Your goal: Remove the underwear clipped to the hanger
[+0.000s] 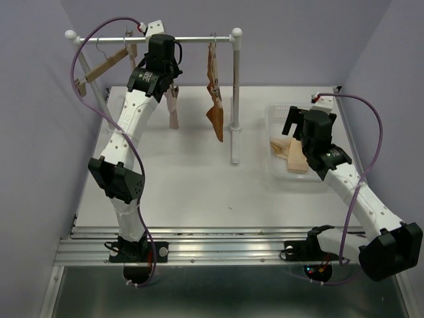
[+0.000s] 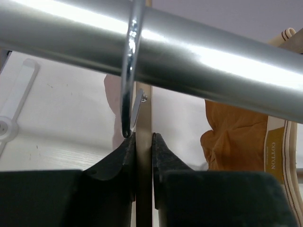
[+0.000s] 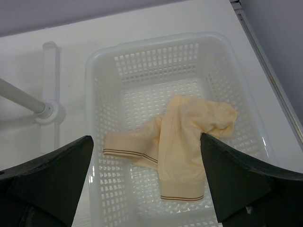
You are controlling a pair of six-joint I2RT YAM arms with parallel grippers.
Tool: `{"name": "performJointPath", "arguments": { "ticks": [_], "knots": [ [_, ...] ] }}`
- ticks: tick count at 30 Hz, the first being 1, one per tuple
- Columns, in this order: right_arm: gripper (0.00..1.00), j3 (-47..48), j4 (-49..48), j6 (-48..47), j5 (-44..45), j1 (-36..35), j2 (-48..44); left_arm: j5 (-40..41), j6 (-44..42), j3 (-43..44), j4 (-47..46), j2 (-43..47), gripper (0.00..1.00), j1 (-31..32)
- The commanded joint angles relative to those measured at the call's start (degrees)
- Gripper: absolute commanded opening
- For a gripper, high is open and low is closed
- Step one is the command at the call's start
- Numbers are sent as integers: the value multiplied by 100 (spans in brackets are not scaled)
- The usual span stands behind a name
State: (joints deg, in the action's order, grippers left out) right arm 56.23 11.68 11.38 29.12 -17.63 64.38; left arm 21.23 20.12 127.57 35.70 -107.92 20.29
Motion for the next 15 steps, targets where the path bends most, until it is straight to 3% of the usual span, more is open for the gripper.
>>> {"name": "performJointPath", "arguments": {
  "ticks": [1, 8, 15],
  "knots": [
    [100, 2, -333, -48, 76, 31, -171, 153, -157, 295, -204, 210, 0, 27],
    [100, 2, -333, -57, -3, 31, -171, 127, -780, 23, -668, 473, 0, 53],
    [100, 2, -333, -83, -82, 31, -180, 531, -1625, -908, -1522, 1158, 0, 370]
  ]
}}
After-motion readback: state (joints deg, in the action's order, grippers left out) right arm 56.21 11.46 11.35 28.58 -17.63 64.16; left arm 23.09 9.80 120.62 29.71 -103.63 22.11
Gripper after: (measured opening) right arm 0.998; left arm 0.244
